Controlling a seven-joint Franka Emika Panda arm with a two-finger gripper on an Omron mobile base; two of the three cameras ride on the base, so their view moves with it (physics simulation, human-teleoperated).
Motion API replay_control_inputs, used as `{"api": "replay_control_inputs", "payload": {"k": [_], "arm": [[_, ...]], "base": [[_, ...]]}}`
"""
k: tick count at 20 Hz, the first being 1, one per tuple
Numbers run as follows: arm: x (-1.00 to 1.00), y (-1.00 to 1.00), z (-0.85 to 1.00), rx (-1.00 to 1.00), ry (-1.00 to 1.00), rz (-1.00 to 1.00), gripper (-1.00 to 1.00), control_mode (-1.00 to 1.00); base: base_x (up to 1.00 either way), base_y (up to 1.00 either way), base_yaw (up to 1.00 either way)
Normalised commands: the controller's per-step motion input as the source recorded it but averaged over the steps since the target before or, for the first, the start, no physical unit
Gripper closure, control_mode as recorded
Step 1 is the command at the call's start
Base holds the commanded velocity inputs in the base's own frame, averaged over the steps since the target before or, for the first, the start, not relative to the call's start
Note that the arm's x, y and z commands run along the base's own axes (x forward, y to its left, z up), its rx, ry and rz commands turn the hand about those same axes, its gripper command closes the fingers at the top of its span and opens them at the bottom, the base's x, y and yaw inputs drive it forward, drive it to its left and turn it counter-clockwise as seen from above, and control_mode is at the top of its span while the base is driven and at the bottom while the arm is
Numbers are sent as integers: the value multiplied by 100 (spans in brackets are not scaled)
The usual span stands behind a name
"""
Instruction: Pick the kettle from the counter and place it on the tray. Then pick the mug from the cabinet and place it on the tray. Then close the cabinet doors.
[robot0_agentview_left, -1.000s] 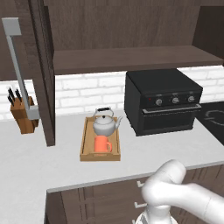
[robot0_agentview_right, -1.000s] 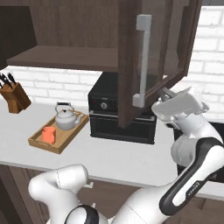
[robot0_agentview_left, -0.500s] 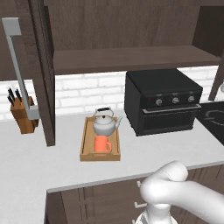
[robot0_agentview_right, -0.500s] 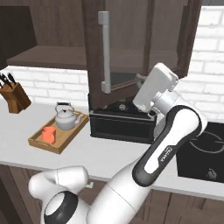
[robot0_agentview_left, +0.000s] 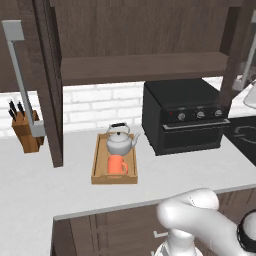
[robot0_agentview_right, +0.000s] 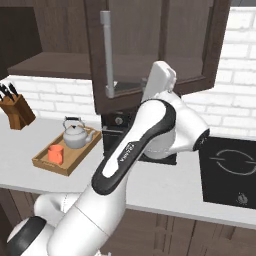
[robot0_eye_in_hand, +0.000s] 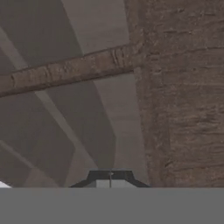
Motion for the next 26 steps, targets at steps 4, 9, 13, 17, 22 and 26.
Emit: {"api": "replay_control_inputs", "payload": {"k": [4, 9, 13, 17, 22, 26], "arm": [[60, 96, 1, -2, 35, -47, 100, -100], [87, 95, 0, -2, 26, -42, 100, -100], [100, 54, -11, 0, 21, -22, 100, -100], [100, 39, -18, 0, 16, -10, 100, -100], [100, 5, -10, 4, 11, -4, 100, -100], [100, 0, -15, 8, 14, 0, 100, -100]], "base": [[0, 0, 0], [0, 0, 0], [0, 0, 0], [0, 0, 0], [0, 0, 0], [0, 0, 0]]}}
